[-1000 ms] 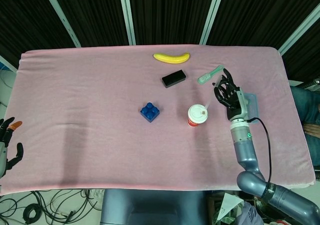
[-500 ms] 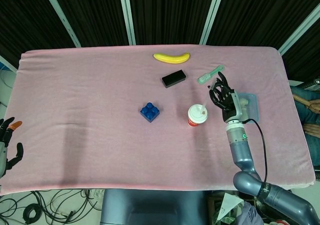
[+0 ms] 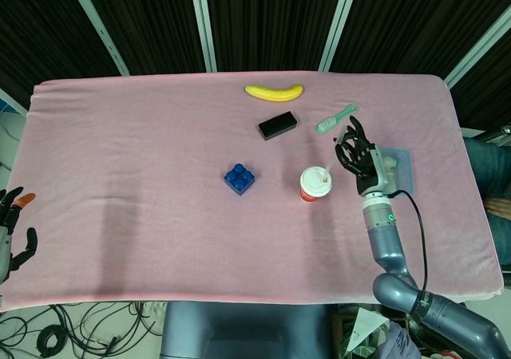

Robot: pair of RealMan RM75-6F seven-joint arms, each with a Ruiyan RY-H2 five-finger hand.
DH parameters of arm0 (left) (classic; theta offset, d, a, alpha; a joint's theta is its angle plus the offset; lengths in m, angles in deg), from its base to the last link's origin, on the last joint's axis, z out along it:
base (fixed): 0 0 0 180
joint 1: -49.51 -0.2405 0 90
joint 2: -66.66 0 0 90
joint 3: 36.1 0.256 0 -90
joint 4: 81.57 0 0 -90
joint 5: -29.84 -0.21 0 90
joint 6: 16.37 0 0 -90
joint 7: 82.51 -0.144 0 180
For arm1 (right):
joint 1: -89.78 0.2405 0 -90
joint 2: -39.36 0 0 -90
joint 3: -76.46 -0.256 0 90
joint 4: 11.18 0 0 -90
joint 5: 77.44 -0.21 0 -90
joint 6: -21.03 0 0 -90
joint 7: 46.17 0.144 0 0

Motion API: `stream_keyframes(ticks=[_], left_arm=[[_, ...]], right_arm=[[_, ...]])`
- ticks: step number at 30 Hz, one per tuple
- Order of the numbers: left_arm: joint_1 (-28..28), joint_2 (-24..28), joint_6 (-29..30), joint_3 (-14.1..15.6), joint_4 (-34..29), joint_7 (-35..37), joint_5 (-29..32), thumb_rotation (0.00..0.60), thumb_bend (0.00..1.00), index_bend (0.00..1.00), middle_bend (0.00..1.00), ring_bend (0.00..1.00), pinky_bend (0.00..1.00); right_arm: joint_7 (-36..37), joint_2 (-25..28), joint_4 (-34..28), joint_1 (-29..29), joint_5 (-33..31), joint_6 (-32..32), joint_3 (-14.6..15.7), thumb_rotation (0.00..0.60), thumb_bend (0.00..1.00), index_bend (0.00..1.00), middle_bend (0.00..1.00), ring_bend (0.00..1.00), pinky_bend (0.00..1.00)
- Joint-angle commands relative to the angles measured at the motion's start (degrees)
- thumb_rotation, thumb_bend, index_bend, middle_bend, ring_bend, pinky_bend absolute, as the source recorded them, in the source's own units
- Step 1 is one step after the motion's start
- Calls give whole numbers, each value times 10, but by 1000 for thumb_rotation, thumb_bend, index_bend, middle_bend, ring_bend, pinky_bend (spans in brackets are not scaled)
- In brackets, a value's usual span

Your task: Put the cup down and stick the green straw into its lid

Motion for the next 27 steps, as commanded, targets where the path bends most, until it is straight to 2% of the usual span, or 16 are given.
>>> stream_keyframes(ticks=[1, 27], left_arm=[[0, 0, 0, 0, 0, 0, 0, 600, 581, 201, 92, 23, 0], [0, 0, 0, -1, 0, -1, 1, 600, 580, 201, 93, 23, 0]], right_arm=[[0, 1, 1, -1, 1, 1, 0, 600, 345, 639, 0, 1, 181], [2, -3, 13, -4, 4, 5, 3, 600, 346, 641, 0, 1, 180]])
